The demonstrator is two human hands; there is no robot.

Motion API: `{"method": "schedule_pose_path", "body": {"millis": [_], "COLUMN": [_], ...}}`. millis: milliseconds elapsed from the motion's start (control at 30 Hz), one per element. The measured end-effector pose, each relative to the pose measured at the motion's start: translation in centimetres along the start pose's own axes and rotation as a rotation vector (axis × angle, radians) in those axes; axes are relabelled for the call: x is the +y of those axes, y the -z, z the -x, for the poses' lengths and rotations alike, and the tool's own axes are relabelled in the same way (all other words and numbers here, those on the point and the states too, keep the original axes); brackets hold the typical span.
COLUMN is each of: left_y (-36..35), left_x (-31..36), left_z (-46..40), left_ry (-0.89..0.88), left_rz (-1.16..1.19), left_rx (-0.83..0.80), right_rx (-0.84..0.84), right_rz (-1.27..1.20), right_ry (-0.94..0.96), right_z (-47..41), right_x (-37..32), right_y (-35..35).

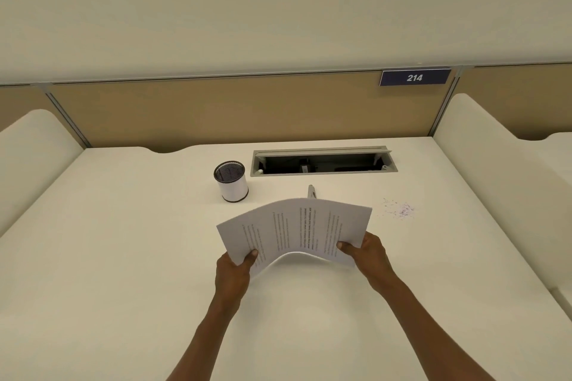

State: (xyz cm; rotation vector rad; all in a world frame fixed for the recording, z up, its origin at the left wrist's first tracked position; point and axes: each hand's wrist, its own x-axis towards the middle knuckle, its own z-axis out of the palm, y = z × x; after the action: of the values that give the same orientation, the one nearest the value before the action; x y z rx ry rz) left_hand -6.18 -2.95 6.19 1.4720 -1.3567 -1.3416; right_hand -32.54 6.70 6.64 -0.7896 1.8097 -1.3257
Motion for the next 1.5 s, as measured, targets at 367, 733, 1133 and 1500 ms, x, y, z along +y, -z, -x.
{"method": "schedule_pose_path", "body": {"millis": [367,733,1133,1500], "left_y": [3.7,4.6,4.4,6.2], "left_x": [6.5,14.3,16.9,15.2], "left_z": [-3.4,-5.4,-4.5,-6.2], "left_ry": [-0.230,-0.425,-0.430,-0.276], "left_rz": [-0.489,-0.907,-0.801,-0.065], "left_rx": [-0.166,-0.395,-0.537,-0.254], "right_rx": [0.096,-0.085,-0.188,-0.175], "right_rz": [-0.051,0.403,0.247,-0.163], "right_ry": [-0.036,0.440,0.464,0.254], "right_z": [-0.5,-0.1,1.1,0.6], "right_x": [-2.1,-12.3,-13.7,-11.2], "right_y": [0.4,-1.1,-2.5,-1.1]}}
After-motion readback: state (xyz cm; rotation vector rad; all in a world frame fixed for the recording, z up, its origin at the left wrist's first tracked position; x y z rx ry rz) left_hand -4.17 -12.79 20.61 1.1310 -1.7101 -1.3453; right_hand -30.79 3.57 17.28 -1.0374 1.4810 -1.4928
